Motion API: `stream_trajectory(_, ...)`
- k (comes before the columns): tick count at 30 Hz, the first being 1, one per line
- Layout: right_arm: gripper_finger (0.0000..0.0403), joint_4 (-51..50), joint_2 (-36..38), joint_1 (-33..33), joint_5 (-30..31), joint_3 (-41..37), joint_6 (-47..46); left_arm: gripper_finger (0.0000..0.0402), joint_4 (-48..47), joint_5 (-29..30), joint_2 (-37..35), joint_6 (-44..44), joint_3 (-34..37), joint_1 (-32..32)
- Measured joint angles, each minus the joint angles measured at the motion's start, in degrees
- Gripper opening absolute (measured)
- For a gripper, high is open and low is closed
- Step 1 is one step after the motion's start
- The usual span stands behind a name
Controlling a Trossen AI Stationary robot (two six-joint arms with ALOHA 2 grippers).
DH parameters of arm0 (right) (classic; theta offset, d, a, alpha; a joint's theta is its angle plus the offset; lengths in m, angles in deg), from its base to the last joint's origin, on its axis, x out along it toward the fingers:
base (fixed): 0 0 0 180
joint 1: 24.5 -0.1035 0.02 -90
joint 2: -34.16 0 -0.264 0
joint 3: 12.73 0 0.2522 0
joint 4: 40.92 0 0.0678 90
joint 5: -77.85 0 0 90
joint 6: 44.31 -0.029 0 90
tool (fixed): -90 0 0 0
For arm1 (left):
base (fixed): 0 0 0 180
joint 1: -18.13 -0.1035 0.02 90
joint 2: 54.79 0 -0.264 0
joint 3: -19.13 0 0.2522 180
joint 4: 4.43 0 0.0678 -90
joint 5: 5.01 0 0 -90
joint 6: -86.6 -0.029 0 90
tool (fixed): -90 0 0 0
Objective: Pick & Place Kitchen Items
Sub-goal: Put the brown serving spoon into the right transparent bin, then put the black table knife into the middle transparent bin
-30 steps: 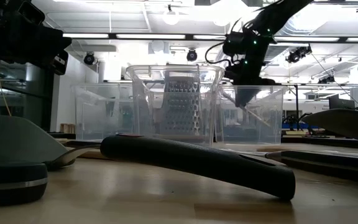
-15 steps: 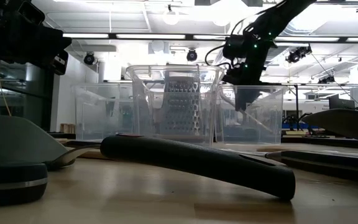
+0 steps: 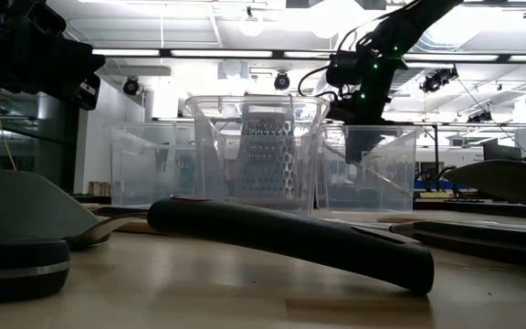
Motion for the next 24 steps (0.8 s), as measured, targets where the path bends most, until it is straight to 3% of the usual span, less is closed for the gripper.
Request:
stream_trajectory(10,0.0218,-0.04,1.09,0.04,-2.64,-0.02,3.63,0.0090,0.00,0.00,0.00,-0.01,0.00,-0.02)
stream_trajectory(24,0.0229,-2.64,15.60,-2.06,-0.96,0.00,7.93,0.0090,0.00,0.00,-0.01,-0.02,0.00,-0.01)
